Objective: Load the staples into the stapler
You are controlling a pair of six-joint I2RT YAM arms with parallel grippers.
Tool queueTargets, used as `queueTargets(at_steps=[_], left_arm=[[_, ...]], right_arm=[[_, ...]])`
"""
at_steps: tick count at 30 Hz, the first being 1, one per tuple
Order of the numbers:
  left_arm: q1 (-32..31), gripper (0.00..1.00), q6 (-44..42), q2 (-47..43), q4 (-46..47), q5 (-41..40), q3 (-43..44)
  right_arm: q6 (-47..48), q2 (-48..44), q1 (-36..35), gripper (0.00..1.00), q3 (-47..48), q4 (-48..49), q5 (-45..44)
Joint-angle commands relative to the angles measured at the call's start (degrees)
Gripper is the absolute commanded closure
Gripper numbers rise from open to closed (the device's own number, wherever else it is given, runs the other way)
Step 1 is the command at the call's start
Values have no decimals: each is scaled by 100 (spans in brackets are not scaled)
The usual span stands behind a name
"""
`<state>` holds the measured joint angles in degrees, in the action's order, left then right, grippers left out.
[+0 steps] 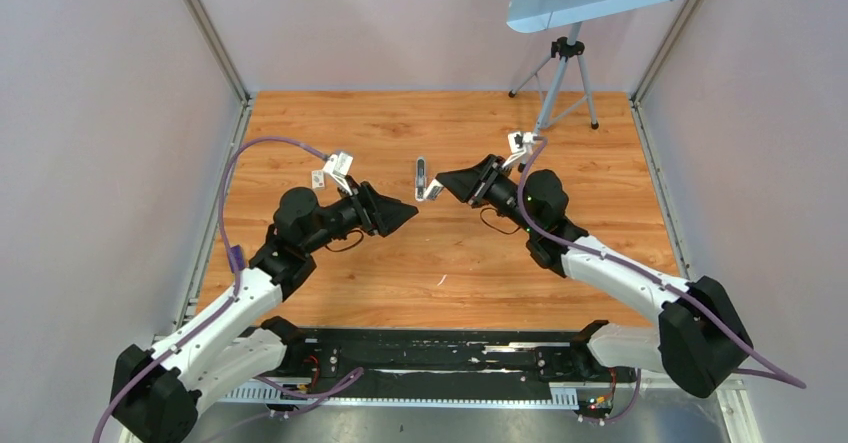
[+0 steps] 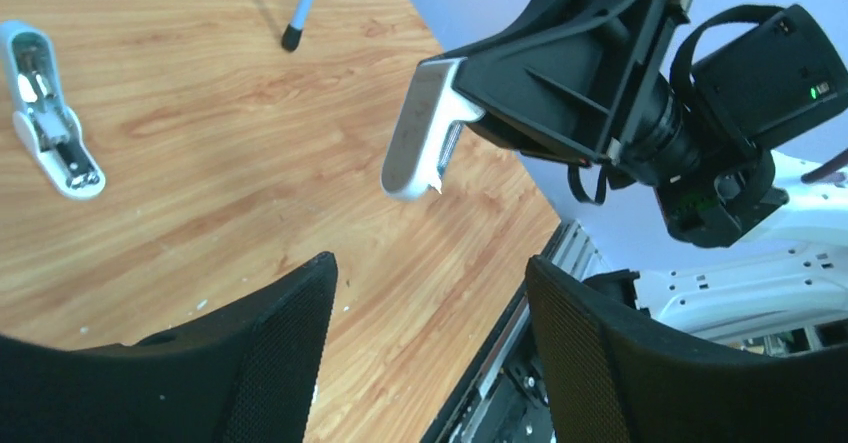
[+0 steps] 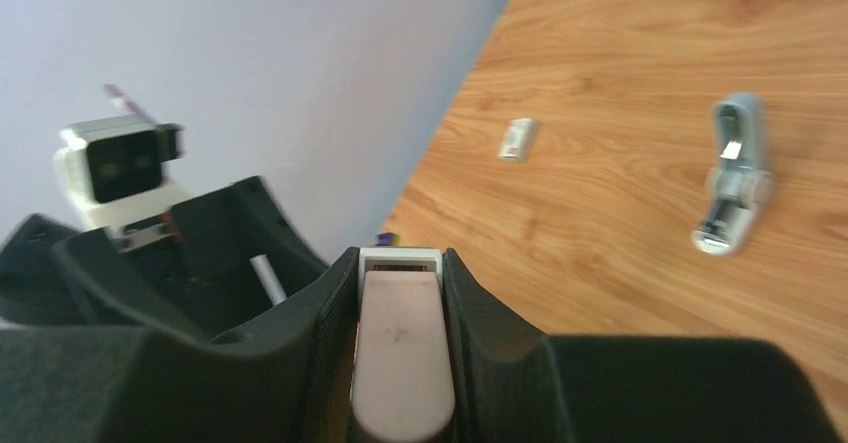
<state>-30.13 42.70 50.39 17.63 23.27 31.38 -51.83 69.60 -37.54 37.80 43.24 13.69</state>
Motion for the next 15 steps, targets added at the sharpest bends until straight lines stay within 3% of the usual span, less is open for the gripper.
queueTargets(at_steps=[1, 6, 15], left_arm=[[13, 23, -954, -291, -1105, -229, 347], [9, 1, -1830, -317, -2199, -462, 675], [7, 0, -3121, -252, -3503, -1043, 964]], right_arm=[[820, -312, 437, 84, 395, -1625, -68], [1551, -214, 986, 84, 889, -3199, -30], [3292, 1136, 1435, 85, 2617, -5627, 34]])
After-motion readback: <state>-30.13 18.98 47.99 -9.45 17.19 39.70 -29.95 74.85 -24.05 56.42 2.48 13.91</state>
